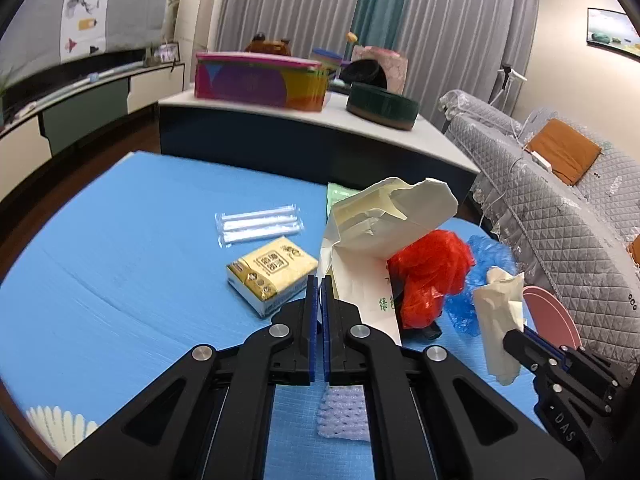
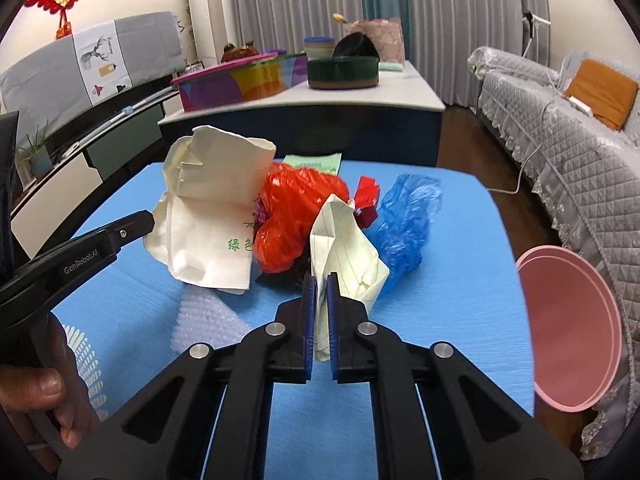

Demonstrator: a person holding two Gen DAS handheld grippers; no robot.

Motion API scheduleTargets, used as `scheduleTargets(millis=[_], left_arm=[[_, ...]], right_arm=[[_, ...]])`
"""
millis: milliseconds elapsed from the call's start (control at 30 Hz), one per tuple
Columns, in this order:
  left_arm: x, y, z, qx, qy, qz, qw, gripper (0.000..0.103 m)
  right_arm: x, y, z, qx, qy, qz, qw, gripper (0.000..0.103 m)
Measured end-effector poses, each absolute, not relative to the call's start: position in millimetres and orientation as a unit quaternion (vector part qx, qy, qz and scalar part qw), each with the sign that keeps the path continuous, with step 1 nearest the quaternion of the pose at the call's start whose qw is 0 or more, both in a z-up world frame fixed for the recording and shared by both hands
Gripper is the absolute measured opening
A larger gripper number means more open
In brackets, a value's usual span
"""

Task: Collect trash
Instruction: 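Carry the white paper bag over the pink bin and open the right tool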

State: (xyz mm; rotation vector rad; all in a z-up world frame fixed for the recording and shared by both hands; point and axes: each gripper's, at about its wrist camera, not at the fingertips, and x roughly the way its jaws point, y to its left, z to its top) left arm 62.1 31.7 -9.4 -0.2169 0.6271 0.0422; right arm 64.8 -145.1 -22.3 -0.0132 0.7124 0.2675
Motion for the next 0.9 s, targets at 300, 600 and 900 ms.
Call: scheduleTargets(millis=[300, 600, 900], left_arm=[[41.3, 23.6, 8.9, -0.082, 0.278, 0.021, 0.957, 0.002], [30.5, 3.8, 20.9, -0.066, 0.271, -0.003, 0.96, 0.002], [32.2, -33.6, 36.6, -0.055, 0.269, -0.042, 0.961, 0.002]], right_arm=[[45.7, -163.7, 0.1, 0.001, 0.321, 0.117, 0.94, 0.006], [33.2, -196.4, 13.3, 0.019, 0.306, 0.087, 0.948, 0.006], [26.4, -238.6, 25.5, 0.048, 0.293, 0.05, 0.953, 0.006]])
